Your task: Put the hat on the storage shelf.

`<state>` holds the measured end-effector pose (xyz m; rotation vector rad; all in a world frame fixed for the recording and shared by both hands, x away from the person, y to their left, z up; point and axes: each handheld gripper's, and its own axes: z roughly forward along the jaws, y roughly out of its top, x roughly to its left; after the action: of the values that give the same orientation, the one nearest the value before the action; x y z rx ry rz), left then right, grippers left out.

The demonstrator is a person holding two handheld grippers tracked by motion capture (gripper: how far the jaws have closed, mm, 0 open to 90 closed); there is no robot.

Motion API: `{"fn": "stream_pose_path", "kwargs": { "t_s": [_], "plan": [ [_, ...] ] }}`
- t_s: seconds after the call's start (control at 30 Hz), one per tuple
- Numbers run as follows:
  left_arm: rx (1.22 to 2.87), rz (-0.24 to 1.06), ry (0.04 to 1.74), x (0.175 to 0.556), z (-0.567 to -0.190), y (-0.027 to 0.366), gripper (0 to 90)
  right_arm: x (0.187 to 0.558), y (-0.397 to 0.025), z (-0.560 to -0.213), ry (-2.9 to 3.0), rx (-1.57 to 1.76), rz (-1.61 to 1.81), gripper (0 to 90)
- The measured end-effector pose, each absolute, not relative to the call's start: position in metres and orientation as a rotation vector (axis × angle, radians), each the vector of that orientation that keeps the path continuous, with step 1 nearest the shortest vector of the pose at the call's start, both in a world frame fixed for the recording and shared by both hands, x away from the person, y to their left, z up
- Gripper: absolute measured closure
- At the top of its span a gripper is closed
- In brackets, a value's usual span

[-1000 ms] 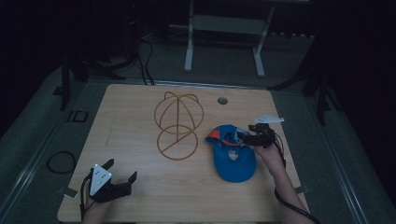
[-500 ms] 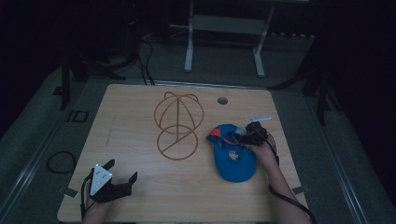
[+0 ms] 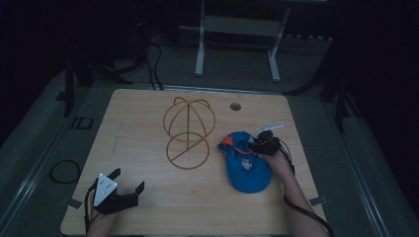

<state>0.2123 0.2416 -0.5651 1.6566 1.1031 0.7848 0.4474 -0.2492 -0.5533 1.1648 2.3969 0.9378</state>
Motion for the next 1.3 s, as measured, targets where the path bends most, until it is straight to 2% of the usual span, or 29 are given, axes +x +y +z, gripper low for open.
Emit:
{"fn": "stream_pose_path", "kwargs": {
  "t_s": [0.07, 0.13, 0.33, 1.03, 1.3],
  "plan": [
    [1.661, 0.789, 1.102, 0.212, -0.565, 0.241, 4.5, 0.443, -0.245, -0.554, 2.398, 1.145, 0.944, 86.1],
    [1.667, 0.793, 1.105, 0.212, -0.565, 0.241, 4.5, 0.441, -0.243, -0.554, 2.383, 1.147, 0.937, 87.3],
    [1.676, 0.792, 1.117, 0.212, -0.564, 0.24, 4.8, 0.433, -0.249, -0.542, 2.287, 1.173, 1.009, 88.0],
    [1.683, 0.776, 1.114, 0.213, -0.555, 0.238, 4.9, 0.377, -0.256, -0.437, 2.016, 0.954, 1.161, 88.2],
    [1.708, 0.714, 1.11, 0.216, -0.538, 0.231, 4.9, 0.357, -0.259, -0.405, 1.955, 0.881, 1.203, 88.1]
  ]
}}
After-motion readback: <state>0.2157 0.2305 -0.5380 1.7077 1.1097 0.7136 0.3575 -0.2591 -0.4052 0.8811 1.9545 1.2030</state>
